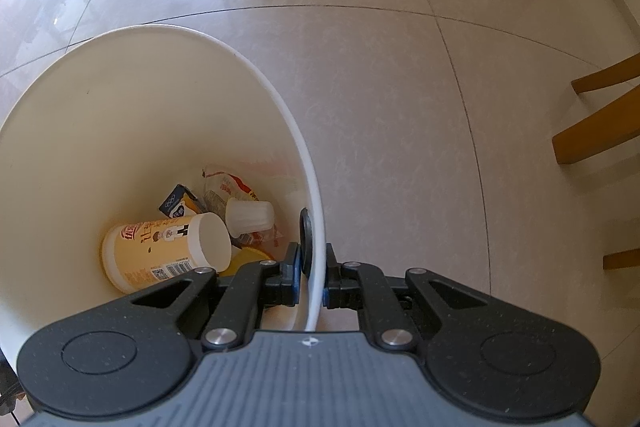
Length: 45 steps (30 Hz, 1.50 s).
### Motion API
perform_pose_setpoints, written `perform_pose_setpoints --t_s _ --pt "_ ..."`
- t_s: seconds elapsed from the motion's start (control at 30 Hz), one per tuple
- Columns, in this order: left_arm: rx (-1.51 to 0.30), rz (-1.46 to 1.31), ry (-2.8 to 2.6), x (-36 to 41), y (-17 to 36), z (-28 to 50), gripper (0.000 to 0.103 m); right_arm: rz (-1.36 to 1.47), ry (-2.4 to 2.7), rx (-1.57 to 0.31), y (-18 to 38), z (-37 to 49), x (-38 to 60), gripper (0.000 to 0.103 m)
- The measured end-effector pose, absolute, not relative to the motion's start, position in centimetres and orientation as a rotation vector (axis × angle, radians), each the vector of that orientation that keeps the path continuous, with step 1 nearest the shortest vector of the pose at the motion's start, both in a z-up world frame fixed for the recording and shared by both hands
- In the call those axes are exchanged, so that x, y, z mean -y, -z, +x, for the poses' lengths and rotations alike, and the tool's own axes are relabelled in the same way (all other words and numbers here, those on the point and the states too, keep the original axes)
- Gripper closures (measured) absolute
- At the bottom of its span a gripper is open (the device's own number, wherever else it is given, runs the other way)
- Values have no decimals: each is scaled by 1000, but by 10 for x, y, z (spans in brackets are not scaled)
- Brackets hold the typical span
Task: Collect trash
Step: 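Lower the left gripper to the white tissue and grasp it, then carry the tissue over the bin and open the left gripper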
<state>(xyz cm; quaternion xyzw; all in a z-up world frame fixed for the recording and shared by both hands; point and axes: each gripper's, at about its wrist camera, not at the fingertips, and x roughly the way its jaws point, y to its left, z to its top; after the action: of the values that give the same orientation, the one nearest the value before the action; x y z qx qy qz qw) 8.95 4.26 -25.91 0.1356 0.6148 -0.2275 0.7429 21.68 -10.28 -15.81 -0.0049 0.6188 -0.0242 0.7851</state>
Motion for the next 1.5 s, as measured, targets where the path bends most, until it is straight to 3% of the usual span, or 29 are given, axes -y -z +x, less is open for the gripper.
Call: perform_pose_setpoints --t_s 0.57,0.9,1.17,1.5 --pt "-1330 247 477 -50 252 97 84 148 92 -1345 153 224 121 92" --pt "-1336 251 455 -64 221 107 84 122 93 -1330 153 222 117 91" --pt "-1312 309 450 -67 157 125 84 72 93 -1304 154 219 110 91" --pt "-1177 353 515 -34 21 161 84 60 100 -1282 154 217 108 90"
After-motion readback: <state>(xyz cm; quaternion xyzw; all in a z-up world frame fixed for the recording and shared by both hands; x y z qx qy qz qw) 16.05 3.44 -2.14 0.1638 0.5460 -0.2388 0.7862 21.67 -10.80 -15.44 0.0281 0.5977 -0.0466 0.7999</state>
